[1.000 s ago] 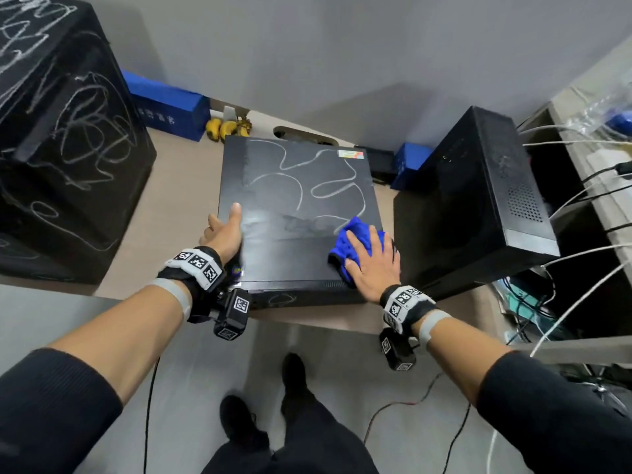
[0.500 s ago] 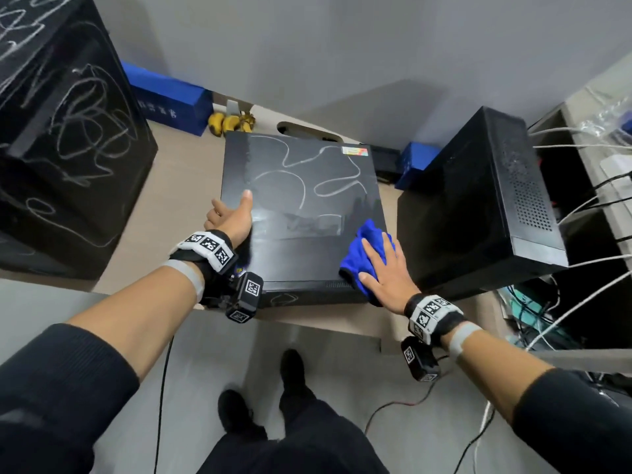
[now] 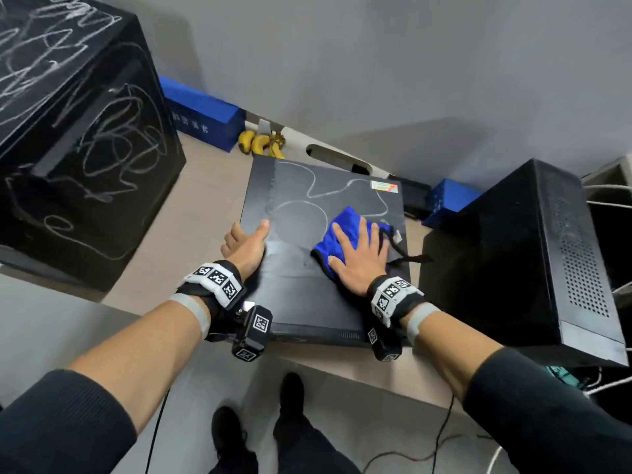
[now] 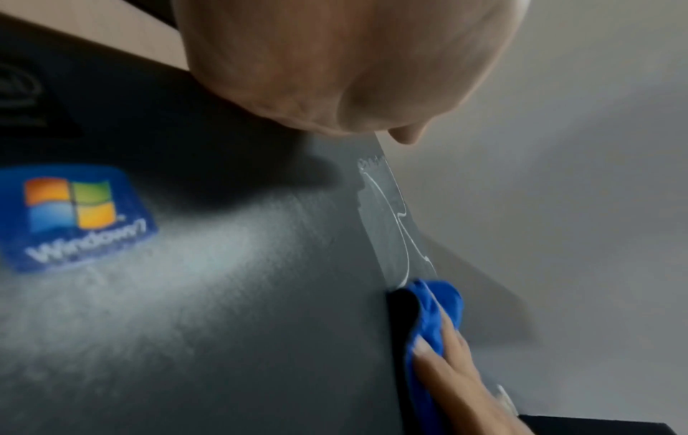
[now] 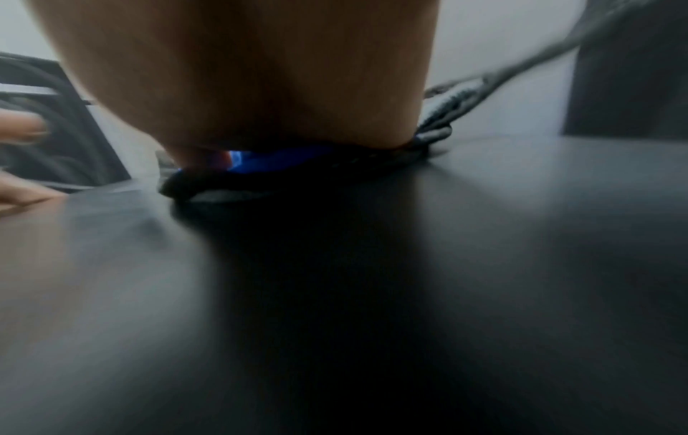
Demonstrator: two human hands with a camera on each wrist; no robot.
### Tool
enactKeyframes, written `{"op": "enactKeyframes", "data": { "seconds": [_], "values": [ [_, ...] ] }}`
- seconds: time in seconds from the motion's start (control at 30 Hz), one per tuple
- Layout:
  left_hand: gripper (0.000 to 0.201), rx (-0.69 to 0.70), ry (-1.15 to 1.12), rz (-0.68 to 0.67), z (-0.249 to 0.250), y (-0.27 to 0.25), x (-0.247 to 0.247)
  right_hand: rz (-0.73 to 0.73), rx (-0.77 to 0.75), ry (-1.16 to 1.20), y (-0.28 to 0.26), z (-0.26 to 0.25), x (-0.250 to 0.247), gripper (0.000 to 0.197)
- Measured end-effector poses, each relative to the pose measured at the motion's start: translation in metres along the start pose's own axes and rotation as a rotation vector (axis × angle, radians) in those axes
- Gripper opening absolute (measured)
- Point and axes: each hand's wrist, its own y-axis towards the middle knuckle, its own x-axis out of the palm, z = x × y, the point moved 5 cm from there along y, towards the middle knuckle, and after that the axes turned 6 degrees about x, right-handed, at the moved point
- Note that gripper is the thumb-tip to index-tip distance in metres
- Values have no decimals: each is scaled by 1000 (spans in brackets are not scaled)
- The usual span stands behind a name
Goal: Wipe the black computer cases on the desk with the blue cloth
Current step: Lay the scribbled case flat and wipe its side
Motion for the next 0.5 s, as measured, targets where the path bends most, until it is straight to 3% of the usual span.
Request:
{"op": "enactKeyframes", "data": {
  "seconds": [0.13, 0.27, 0.4, 0.5],
  "values": [
    [77, -2, -1, -11, -5, 6, -6, -59, -227, -39, -25, -52, 16, 74],
    [86, -3, 40, -59, -5, 6, -7, -118, -360, -137, -58, -7, 21, 74],
    [93, -13, 98, -113, -6, 10, -7, -170, -171, -157, -43, 56, 6, 76],
    [94, -15, 111, -112, -10, 13, -6, -153, 30, -71, 6, 55, -14, 77]
  ]
}}
